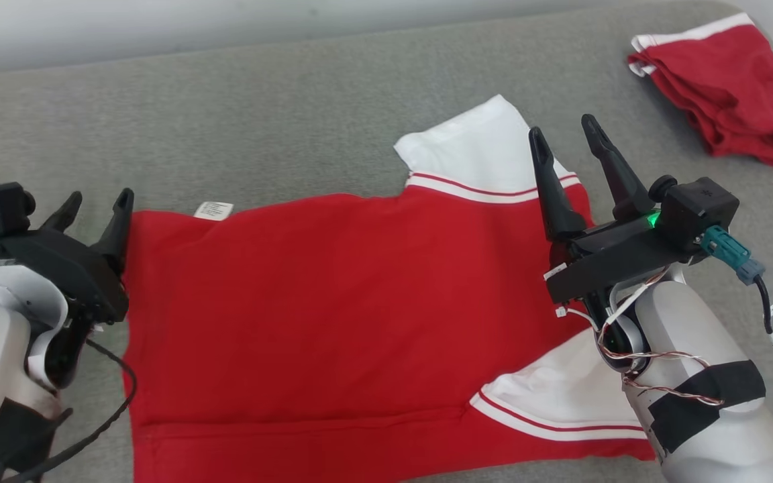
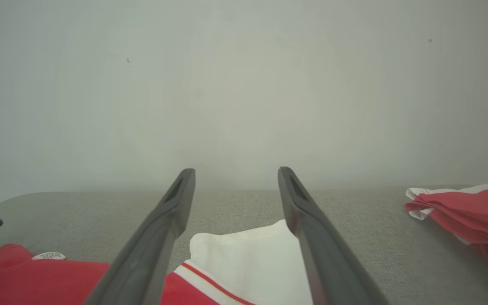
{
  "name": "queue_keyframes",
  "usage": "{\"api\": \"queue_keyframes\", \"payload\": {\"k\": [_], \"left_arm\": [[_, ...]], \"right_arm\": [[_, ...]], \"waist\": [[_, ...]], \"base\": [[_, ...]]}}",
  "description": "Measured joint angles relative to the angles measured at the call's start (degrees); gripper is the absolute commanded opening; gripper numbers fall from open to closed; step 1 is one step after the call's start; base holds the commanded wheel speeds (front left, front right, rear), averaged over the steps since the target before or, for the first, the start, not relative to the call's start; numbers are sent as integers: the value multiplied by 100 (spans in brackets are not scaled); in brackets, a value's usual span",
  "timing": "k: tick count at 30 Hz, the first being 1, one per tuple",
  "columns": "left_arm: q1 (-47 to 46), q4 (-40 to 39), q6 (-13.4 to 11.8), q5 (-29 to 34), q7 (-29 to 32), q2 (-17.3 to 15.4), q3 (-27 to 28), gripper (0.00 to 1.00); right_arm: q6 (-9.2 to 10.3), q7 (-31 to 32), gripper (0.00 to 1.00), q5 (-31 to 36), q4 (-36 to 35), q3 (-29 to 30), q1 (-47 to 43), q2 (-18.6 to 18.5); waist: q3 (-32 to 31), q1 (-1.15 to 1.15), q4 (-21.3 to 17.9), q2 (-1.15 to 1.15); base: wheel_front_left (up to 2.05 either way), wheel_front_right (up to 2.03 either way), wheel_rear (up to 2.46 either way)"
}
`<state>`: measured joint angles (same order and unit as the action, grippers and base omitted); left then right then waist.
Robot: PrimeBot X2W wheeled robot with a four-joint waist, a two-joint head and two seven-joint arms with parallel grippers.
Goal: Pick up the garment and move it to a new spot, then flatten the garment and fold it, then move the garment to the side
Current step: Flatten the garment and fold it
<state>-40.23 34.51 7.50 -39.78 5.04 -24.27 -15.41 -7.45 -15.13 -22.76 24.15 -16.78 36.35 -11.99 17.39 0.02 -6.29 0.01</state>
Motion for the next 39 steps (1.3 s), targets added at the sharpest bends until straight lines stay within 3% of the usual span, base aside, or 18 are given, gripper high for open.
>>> {"api": "queue_keyframes", "payload": {"k": [7, 20, 21, 22, 23, 24, 33, 39], "left_arm": [[-170, 263, 0, -341, 266, -155, -398, 100], [-197, 425, 0, -990, 825, -166, -689, 100], [-213, 423, 0, -1005, 824, -163, -708, 96], [-225, 428, 0, -1021, 816, -159, -722, 49], [-236, 438, 0, -1033, 816, -154, -746, 34], [-237, 434, 0, -1054, 812, -146, -778, 1], [-222, -21, 0, -1149, 125, -204, -1065, 0], [-42, -561, 0, -1125, -353, -201, -1255, 0]], "right_arm": [[0, 0, 100, -92, 180, -14, 28, -1], [0, 0, 100, -142, 379, -33, 139, -3], [0, 0, 100, -142, 408, -48, 143, -4], [0, 0, 100, -142, 430, -62, 153, -7], [0, 0, 100, -143, 443, -68, 159, -11], [0, 0, 100, -144, 467, -73, 167, -19], [0, 41, 100, -339, 1435, -369, 562, -271], [0, 631, 100, -556, 2304, -477, 1443, -546]], "waist": [[166, -1, -240, 0], [149, -2, -197, 0], [161, -2, -200, 0], [169, -2, -202, 0], [170, -2, -201, 0], [167, -2, -197, 0], [95, -3, 15, -1], [139, -3, 296, -1]], "base": [[0, 0, 0], [0, 0, 0], [0, 0, 0], [0, 0, 0], [0, 0, 0], [0, 0, 0], [0, 0, 0], [0, 0, 0]]}}
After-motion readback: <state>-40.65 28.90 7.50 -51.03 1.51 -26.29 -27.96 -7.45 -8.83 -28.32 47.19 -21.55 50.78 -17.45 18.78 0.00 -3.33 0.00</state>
